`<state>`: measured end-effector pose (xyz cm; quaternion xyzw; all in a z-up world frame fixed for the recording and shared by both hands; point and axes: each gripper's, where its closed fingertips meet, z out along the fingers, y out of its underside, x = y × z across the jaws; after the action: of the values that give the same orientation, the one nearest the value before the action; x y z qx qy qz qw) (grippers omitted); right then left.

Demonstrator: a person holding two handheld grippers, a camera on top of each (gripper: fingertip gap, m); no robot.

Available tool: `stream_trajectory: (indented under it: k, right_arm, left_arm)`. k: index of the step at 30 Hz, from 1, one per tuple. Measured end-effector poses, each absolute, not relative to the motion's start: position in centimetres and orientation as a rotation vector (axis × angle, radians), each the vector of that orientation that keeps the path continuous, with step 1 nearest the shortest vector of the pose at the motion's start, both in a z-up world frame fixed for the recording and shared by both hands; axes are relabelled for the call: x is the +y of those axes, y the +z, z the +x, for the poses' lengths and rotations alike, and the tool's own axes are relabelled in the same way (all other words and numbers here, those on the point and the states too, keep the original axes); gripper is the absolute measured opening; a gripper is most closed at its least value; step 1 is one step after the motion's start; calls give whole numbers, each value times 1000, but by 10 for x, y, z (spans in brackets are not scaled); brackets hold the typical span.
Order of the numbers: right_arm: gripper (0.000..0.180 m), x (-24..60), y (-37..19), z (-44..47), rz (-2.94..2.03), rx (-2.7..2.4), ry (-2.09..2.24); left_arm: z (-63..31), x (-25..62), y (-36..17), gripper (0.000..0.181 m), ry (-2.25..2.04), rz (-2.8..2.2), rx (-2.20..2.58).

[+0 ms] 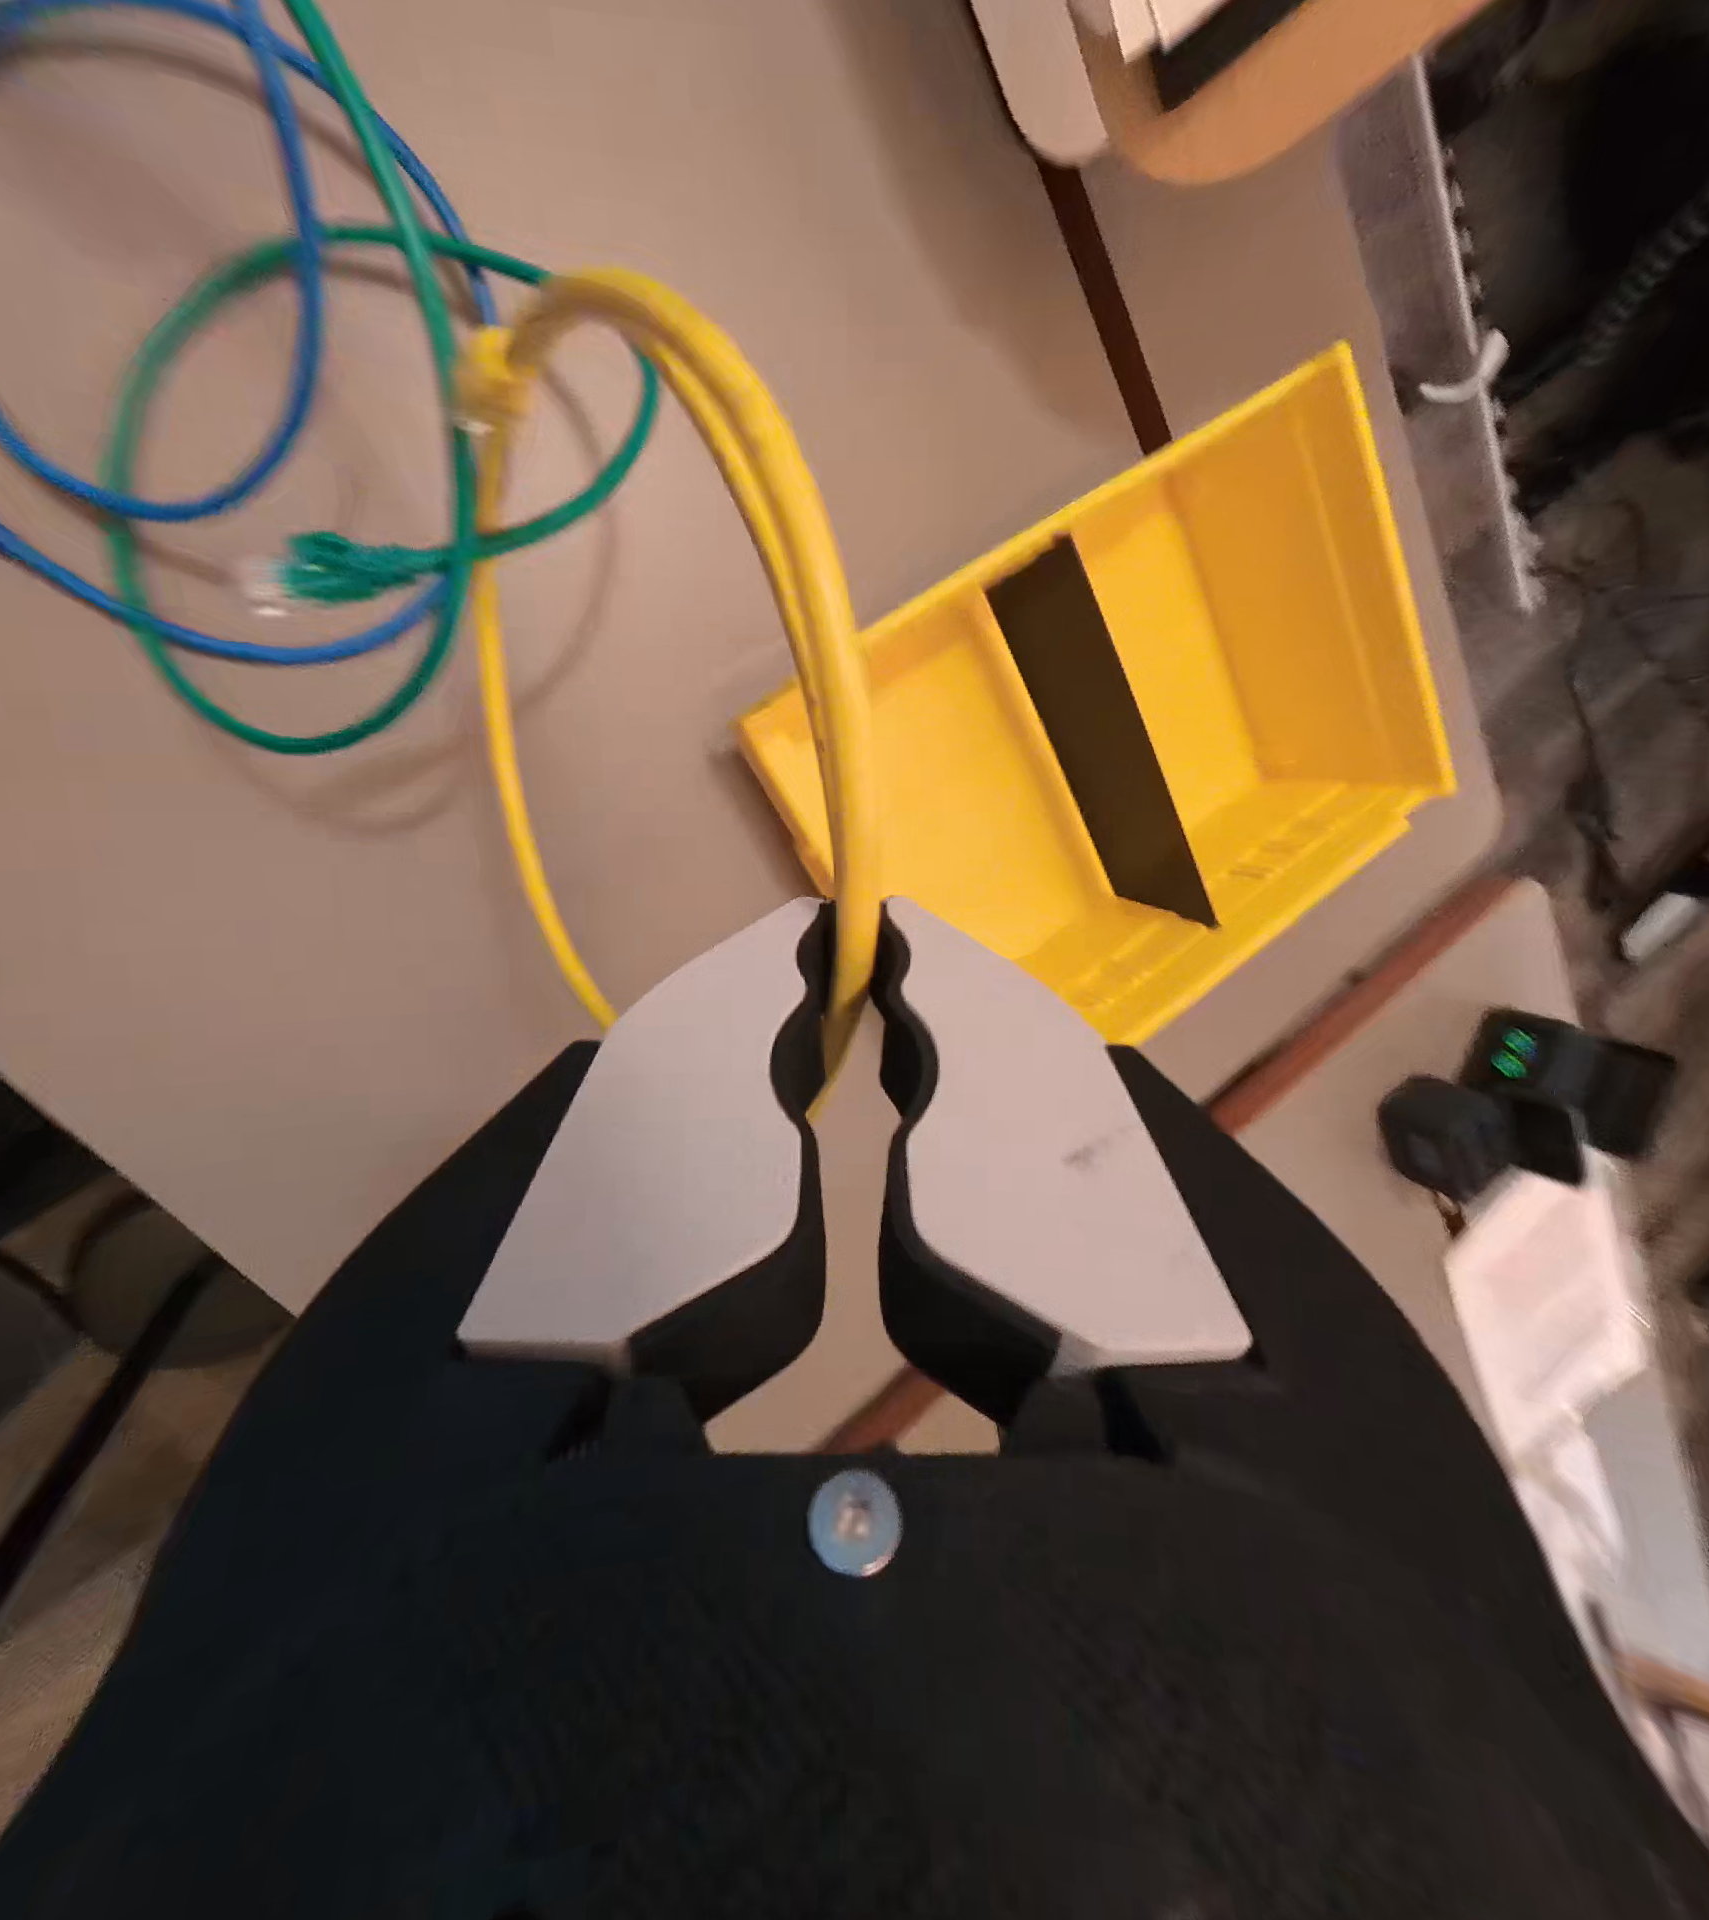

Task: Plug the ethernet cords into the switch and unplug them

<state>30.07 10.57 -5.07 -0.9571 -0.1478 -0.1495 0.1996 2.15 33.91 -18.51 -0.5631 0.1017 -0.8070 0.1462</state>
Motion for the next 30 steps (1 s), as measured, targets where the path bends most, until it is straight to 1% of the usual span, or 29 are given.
stream_trajectory:
  k: [2,3,6,11,15,19,21,27,30]
  right_arm:
    - [6,109,-48,276,-2574,-488,-126]
    - [6,112,-45,271,-2502,-504,-73]
    - [6,112,-49,289,-2480,-450,-155]
    - [6,98,-67,337,-2580,-357,-490]
    - [6,84,-67,360,-2503,-241,-495]
    - [6,57,-59,395,-2420,-70,-537]
    - [6,53,-59,394,-2375,-41,-416]
    - [6,55,-22,388,-2256,-116,-484]
    - [6,58,-21,361,-2296,-307,-443]
  left_arm:
    - [19,346,-189,27,-2269,-1646,272]
    - [17,348,-190,27,-2275,-1645,264]
    - [17,350,-190,27,-2314,-1631,252]
    - [10,361,-192,27,-2268,-1635,234]
    - [-5,381,-184,26,-2242,-1606,168]
    - [-39,416,-166,26,-2204,-1518,37]
    - [-51,425,-155,26,-2213,-1473,51]
    - [-39,411,-152,27,-2211,-1487,128]
    - [-34,407,-157,27,-2222,-1505,125]
